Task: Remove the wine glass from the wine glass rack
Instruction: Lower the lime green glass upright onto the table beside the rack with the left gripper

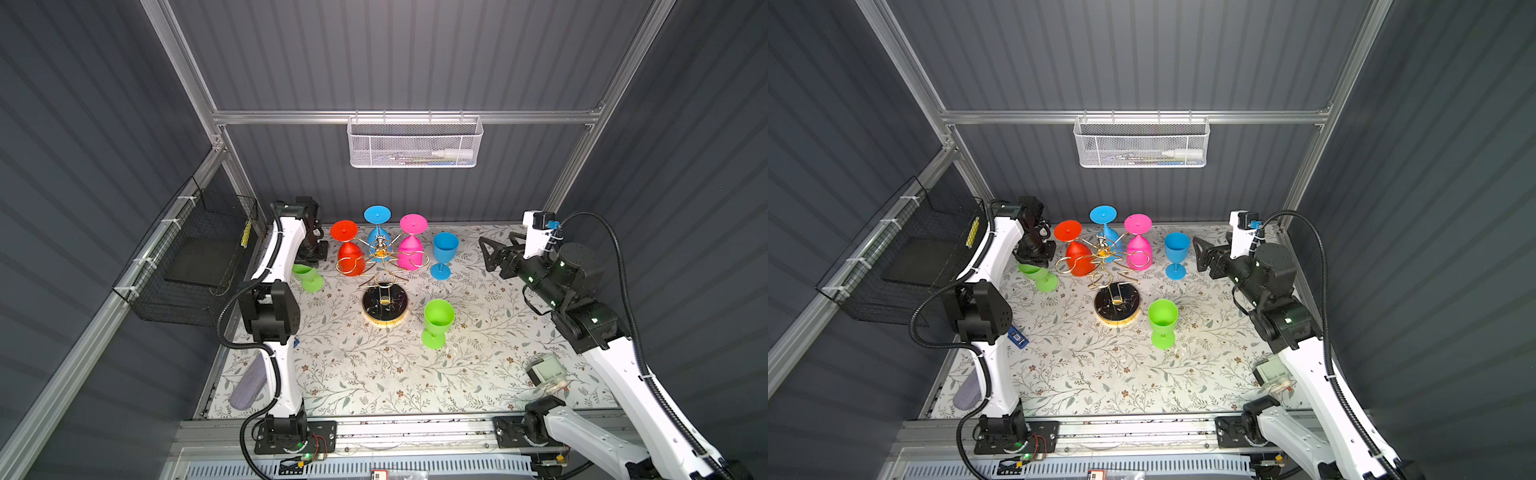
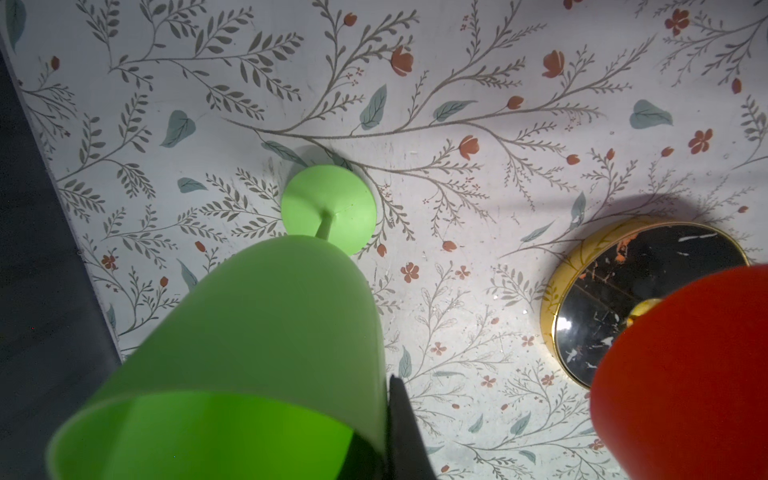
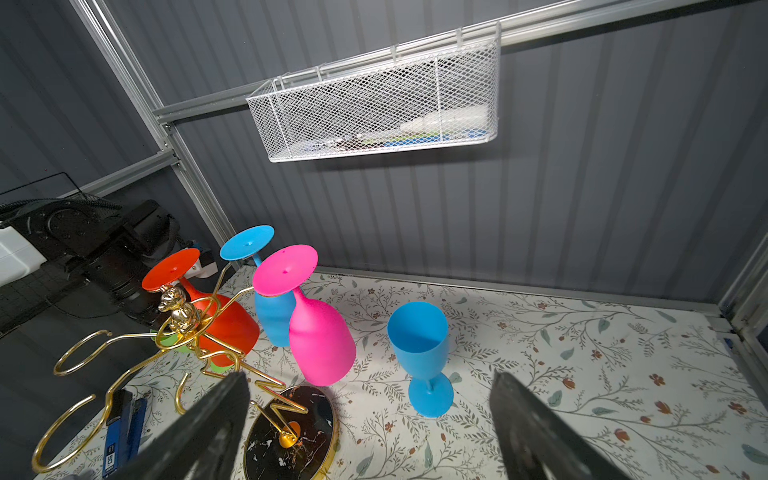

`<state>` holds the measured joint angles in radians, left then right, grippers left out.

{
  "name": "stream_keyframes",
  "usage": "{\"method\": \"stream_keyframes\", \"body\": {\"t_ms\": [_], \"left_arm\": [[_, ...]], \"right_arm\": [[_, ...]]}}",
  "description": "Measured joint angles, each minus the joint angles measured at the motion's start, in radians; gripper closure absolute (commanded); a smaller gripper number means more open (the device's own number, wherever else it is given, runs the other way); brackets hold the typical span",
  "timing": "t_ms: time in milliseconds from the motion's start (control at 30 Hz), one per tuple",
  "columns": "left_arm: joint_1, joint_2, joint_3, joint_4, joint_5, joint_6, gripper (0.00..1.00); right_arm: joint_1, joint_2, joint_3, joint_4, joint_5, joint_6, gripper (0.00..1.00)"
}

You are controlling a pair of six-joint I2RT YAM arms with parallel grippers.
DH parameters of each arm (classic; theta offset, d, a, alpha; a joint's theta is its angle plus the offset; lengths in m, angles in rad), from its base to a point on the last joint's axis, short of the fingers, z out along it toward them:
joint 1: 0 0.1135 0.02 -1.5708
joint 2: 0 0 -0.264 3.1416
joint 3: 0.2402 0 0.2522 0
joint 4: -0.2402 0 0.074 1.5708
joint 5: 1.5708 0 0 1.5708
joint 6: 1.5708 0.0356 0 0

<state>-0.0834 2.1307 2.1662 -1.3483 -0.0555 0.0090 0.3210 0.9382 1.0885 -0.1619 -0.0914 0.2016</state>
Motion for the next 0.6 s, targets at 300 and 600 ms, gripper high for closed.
{"method": "stream_keyframes", "body": {"t_ms": [300,600], "left_arm": [[0.0,0.017,0.033,-0.019,0.0,0.003,0.85],[0.0,0.023,0.043,-0.019,0.0,0.01,0.69]], "right_arm": [[-0.008,0.003,0.0,-0.011,-0.014,0.007,0.07],[-0.016,0.016,0.0,-0.012,-0.025,0.009,0.07]]}}
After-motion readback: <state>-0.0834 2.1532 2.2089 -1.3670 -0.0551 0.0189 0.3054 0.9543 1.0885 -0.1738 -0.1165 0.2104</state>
